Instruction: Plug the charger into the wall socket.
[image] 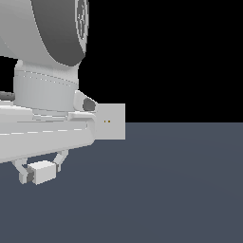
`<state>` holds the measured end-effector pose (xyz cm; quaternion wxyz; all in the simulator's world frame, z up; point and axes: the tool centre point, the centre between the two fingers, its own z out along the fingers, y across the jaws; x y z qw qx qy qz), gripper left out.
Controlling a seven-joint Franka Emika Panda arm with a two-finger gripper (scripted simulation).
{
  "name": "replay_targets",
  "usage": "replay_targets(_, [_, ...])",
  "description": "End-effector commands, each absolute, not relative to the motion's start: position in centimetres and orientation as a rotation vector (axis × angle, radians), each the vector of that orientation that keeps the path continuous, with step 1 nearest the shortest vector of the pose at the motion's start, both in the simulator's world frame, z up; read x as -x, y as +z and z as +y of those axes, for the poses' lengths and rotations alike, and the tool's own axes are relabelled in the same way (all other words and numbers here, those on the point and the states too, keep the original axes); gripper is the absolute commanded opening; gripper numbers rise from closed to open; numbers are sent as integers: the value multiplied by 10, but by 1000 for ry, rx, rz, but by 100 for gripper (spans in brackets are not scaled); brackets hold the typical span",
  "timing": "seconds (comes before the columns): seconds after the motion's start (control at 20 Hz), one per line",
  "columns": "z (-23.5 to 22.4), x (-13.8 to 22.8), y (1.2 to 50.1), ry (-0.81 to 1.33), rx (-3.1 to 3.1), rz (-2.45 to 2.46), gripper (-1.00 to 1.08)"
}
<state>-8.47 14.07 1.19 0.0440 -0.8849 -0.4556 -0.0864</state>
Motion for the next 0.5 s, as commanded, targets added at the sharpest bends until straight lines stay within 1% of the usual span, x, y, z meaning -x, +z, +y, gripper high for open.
replay_targets(0.0, [141, 85, 12, -265, 2704, -1393, -100])
replay_targets(0.45, [135, 77, 20, -272, 2764, -1284, -100])
